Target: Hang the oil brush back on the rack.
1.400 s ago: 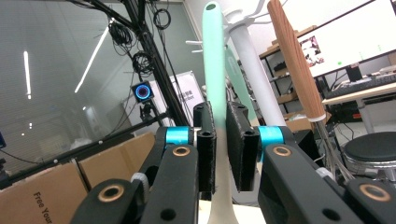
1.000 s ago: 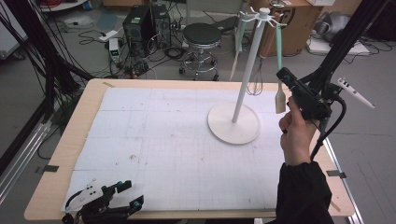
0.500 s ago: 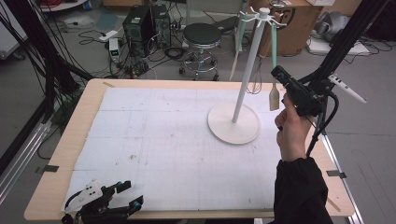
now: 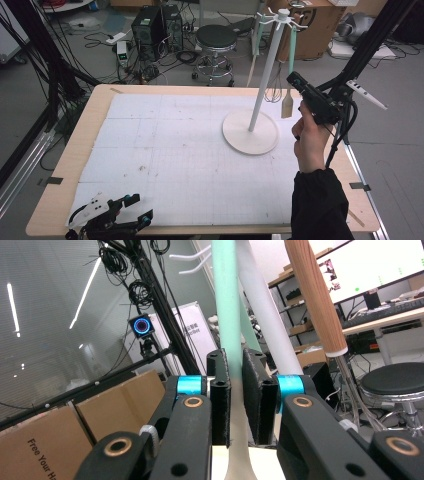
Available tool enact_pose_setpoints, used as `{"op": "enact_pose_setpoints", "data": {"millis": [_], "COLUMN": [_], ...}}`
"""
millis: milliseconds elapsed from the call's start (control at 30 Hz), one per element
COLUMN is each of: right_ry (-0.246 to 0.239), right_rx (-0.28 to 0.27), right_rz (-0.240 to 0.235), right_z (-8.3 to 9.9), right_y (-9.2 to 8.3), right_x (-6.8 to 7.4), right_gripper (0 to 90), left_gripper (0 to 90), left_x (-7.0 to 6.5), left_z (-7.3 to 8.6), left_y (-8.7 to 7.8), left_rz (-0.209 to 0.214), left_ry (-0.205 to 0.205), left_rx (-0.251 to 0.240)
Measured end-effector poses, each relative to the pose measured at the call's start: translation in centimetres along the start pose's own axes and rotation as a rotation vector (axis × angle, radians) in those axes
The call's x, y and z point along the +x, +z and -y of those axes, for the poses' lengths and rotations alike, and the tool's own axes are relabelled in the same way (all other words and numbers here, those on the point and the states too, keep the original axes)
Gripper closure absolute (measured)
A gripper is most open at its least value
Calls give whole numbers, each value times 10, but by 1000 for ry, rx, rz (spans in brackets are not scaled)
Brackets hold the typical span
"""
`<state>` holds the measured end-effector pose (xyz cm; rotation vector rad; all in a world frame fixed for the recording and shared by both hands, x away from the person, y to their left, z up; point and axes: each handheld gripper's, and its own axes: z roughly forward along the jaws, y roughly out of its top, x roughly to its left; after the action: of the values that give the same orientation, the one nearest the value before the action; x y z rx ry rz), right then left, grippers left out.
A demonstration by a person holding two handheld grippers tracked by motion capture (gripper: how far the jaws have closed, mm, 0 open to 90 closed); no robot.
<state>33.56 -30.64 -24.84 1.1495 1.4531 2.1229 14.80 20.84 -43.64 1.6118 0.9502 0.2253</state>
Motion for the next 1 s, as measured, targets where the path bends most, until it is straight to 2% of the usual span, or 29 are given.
{"op": "enact_pose_setpoints", "data": {"millis": [433,500,567,700,733,833,1000], "right_ry": [-9,6,13,-55,-69,-96,-89], "right_rx": [11,17,39,58,57,80,109], "right_rz": [6,15,26,87,88,82,86], "right_z": [2,3,3,6,7,13,27], "right_y": [3,4,4,2,1,-2,-8], "right_x": [-3,-4,-6,1,3,7,7], "right_gripper": [794,640,618,503,492,374,282], "left_gripper": [239,239,239,239,239,237,220], "left_x": [0,0,0,1,1,0,0], "left_z": [1,1,1,0,0,0,-1], "left_y": [-1,-2,-2,-1,-1,-1,-2], "left_rz": [-3,-2,-2,7,6,5,-3], "left_ry": [-5,-6,-6,-13,-13,-12,-14], "left_rx": [0,-1,-2,4,3,2,-15]}}
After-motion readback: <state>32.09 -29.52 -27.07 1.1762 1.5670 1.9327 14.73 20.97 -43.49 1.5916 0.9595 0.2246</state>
